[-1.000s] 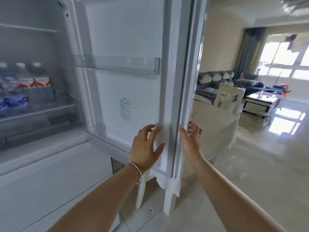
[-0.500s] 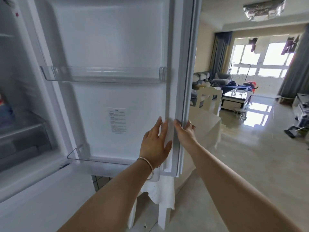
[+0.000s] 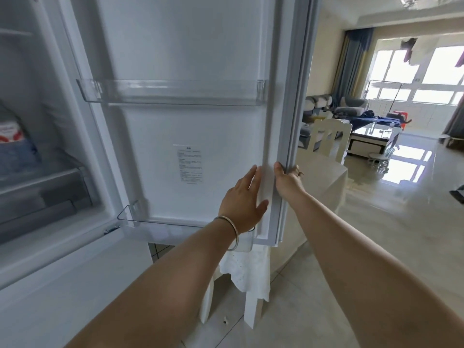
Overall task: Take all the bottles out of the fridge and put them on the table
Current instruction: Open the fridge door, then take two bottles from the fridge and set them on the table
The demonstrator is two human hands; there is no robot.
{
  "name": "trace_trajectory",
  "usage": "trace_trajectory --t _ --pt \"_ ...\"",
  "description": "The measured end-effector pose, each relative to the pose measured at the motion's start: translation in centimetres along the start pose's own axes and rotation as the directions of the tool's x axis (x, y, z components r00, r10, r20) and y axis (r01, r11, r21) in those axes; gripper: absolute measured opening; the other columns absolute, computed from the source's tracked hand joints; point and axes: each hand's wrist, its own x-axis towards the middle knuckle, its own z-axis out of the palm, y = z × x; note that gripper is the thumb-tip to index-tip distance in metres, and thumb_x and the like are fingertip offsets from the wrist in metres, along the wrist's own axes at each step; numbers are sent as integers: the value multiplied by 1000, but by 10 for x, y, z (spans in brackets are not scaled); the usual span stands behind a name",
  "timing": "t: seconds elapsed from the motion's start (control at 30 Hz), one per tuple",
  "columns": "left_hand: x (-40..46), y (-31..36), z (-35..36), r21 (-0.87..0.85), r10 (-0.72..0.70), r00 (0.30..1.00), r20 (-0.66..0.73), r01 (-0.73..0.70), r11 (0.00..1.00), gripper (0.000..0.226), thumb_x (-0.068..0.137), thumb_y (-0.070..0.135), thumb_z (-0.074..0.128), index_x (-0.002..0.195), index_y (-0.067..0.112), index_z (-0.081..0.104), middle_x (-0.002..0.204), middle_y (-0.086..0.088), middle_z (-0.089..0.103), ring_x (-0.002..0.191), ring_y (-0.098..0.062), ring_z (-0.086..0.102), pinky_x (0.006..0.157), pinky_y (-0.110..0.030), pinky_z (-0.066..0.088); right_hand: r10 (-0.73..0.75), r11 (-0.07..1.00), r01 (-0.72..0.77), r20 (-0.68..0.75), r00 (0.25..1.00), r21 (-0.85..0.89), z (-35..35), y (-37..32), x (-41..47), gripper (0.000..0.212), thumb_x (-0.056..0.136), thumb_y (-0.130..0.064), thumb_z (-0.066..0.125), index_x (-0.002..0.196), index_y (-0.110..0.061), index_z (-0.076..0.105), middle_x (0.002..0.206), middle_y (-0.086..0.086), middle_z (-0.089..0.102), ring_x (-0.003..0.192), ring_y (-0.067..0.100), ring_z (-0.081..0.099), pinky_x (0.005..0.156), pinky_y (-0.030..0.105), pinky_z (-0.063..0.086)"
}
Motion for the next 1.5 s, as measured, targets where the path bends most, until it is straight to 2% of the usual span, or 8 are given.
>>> trace_trajectory --t 0.2,0.27,0.37,0.43,0.6,0.93,1.23,1.5 --pt "-5 3 -2 0 -34 999 12 34 999 78 93 38 45 150 18 -3 160 1 5 143 -20 20 108 -38 35 5 1000 -4 11 1000 -4 -6 -1 -10 79 93 -56 35 149 -10 5 156 16 9 141 36 21 113 45 24" --pt "-11 2 -7 -6 -52 999 -3 52 999 76 93 37 46 150 18 0 159 1 11 142 -19 20 109 -37 34 -57 998 59 -101 993 14 -9 -6 -24 73 93 -49 41 148 -9 14 152 17 18 136 36 28 107 44 30" --pt "-26 -3 -20 -52 -122 985 -123 116 992 68 90 33 50 148 19 18 151 1 28 136 -18 31 104 -35 40 -304 945 328 -423 854 -15 -3 -17 -55 55 90 -33 53 137 -10 36 137 15 37 124 31 39 101 45 40" --pt "-41 -14 -33 -98 -205 949 -237 187 978 60 88 30 54 143 19 32 144 0 38 130 -18 38 98 -33 43 -489 846 532 -463 739 -43 10 -26 -79 45 88 -27 53 128 -9 45 127 13 44 116 29 44 96 46 43" --pt "-98 -66 -72 -162 -422 819 -389 390 906 48 86 25 57 133 20 44 134 0 45 121 -19 48 90 -36 50 -728 668 743 -245 641 -41 69 -42 -128 40 86 -27 49 121 -9 49 122 12 46 113 28 47 93 40 44" --pt "-258 -236 -178 -232 -754 474 -454 755 614 47 84 16 59 130 18 46 128 -8 45 107 -25 55 81 -30 45 -758 651 747 54 651 133 280 -98 -222 36 81 -24 53 108 0 56 116 22 49 106 40 45 88 34 31" --pt "-292 -399 -261 -311 -785 377 -491 766 562 46 85 16 59 129 15 46 131 -11 44 108 -30 57 90 -31 42 -706 707 672 265 656 221 452 -194 -259 44 86 -28 61 123 -7 50 127 13 47 123 30 41 100 35 31" --pt "-246 -488 -254 -608 -840 165 -518 620 496 56 76 22 68 128 16 46 127 -10 45 110 -26 54 94 -40 48 -605 791 537 514 609 295 549 -248 -218 79 76 -37 71 142 -18 31 140 4 43 128 22 44 102 39 41"
